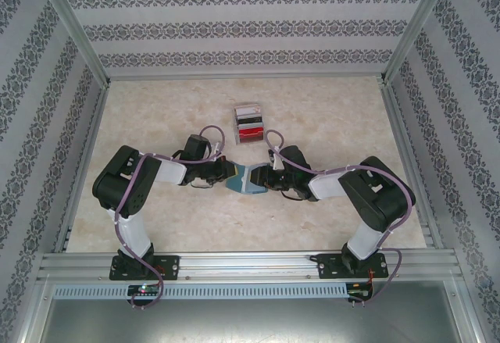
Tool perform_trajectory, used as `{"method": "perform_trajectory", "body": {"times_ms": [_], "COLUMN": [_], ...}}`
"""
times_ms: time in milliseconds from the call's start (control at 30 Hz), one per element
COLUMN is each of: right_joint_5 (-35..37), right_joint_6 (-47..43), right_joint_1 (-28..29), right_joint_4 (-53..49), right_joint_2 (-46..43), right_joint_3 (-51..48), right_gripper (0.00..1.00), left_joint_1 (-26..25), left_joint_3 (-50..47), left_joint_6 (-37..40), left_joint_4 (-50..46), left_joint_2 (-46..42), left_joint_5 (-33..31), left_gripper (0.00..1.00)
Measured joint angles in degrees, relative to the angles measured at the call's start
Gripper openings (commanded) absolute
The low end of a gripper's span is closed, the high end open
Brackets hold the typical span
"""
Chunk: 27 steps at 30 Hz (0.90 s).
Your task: Put the credit cards into the card holder
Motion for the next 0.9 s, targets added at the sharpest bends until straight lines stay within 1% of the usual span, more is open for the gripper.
{"method": "perform_trajectory", "body": {"times_ms": [33,100,167,233,367,567,700,900], "right_joint_5": [0.11,0.39,0.85,1.51,1.95,2.58,2.69,3.34], "right_joint_6": [0.02,0.04,-0.17,-0.46,-0.98,-1.11,-1.33,-1.95], "right_joint_1": [0.02,0.13,0.57,0.72,-0.28,-1.18,-1.18,-1.77], "right_joint_4": [0.00,-0.11,-0.61,-1.57,-2.64,-3.21,-3.50,-4.31], "right_joint_2": [-0.04,-0.39,-1.25,-2.60,-5.70,-7.17,-8.13,-9.79], "right_joint_3": [0.00,-0.02,-0.09,-0.83,-3.30,-5.92,-6.14,-6.73], "right_gripper": [0.47,0.54,0.55,0.53,0.41,0.45,0.46,0.34], "left_joint_1": [0.07,0.17,0.26,0.28,0.28,0.28,0.31,0.31], "left_joint_3": [-0.07,-0.09,-0.15,-0.22,-0.24,-0.24,-0.24,-0.24], "left_joint_6": [-0.04,-0.37,-0.63,-0.66,-0.66,-0.66,-0.66,-0.63], "left_joint_4": [0.09,0.31,0.55,0.74,0.76,0.79,0.76,0.76], "left_joint_2": [0.00,0.07,0.17,0.22,0.22,0.22,0.22,0.22], "left_joint_5": [0.04,0.28,0.57,0.63,0.63,0.63,0.63,0.63], "left_gripper": [0.00,0.00,0.00,0.00,0.00,0.00,0.00,0.00]}}
